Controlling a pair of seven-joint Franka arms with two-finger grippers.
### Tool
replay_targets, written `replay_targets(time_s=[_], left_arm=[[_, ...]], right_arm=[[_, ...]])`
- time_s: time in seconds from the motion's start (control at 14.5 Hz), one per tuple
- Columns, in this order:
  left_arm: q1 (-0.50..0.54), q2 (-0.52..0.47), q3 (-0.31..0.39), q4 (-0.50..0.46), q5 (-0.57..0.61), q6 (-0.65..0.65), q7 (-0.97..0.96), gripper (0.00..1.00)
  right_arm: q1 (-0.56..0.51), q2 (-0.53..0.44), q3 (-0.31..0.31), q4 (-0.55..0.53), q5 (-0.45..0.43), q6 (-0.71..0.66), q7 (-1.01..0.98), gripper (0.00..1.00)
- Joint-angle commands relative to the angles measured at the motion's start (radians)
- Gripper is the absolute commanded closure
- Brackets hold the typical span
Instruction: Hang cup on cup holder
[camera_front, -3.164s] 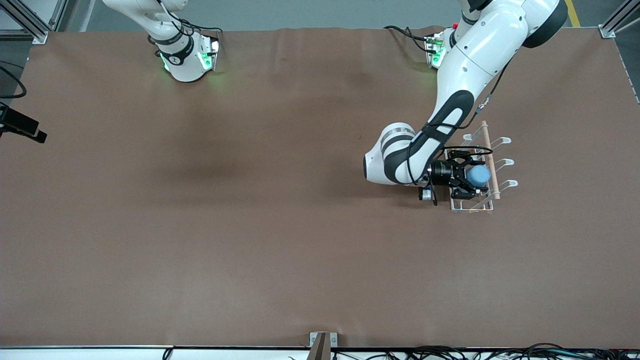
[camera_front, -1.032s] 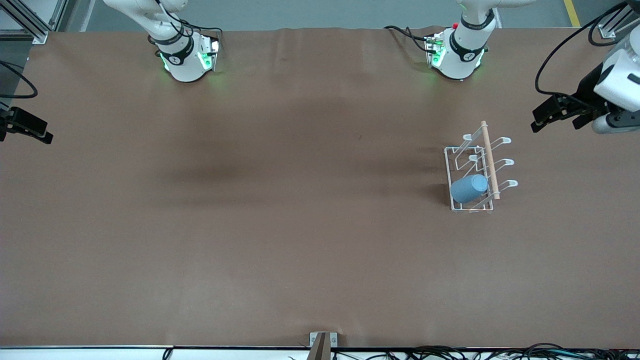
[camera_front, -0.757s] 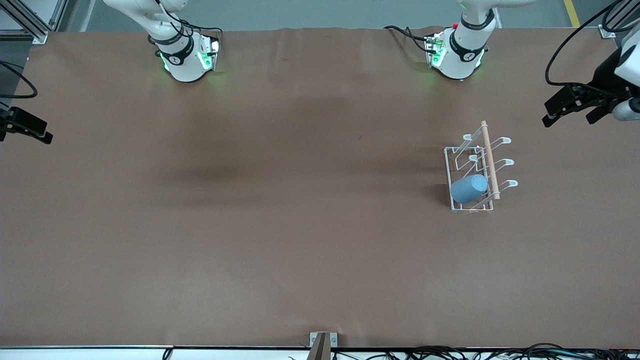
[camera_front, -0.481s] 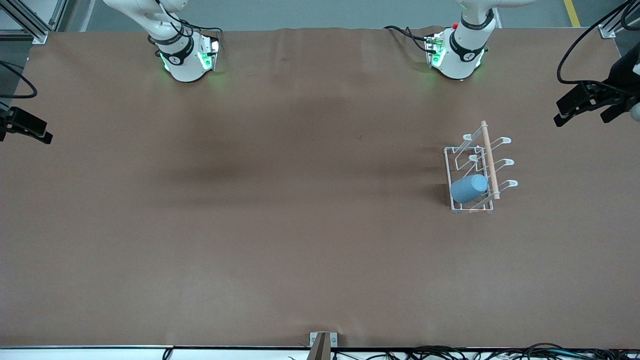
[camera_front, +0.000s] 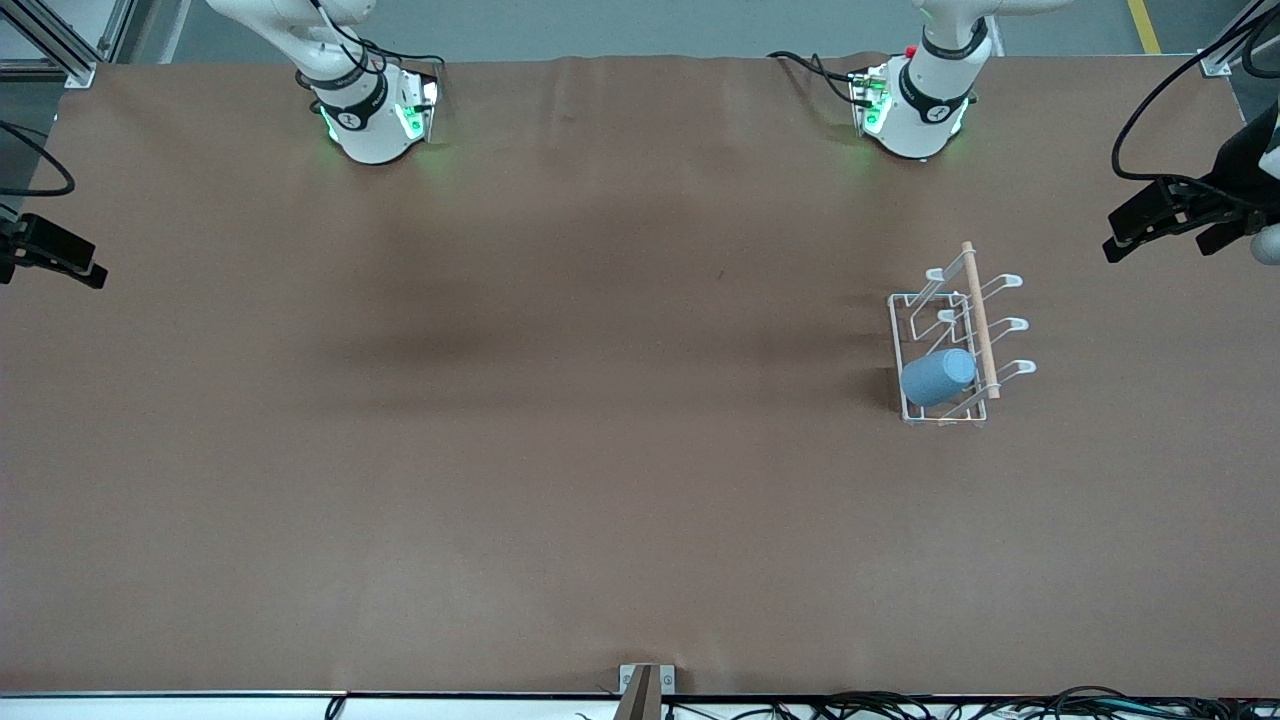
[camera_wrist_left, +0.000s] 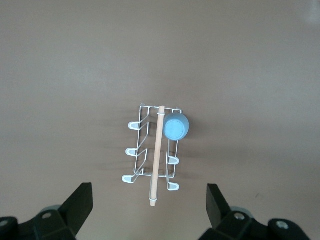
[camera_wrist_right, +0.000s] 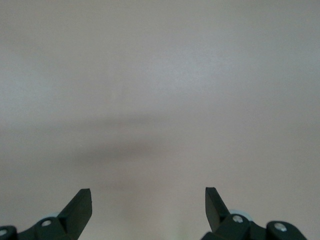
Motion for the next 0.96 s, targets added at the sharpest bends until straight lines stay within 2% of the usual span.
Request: replay_targets(time_s=[0.0, 0.89], left_arm=[[0.005, -0.001, -0.006, 0.013, 0.018, -0.018, 0.016, 0.0], [0.0, -0.001, -0.005, 0.013, 0.02, -0.025, 0.087, 0.0]], right_arm=[[-0.025, -0.013, 0.017, -0.009, 0.019, -0.002, -0.003, 0.0], [-0.025, -0.013, 0.017, -0.009, 0.021, -0.005, -0.004, 0.0]])
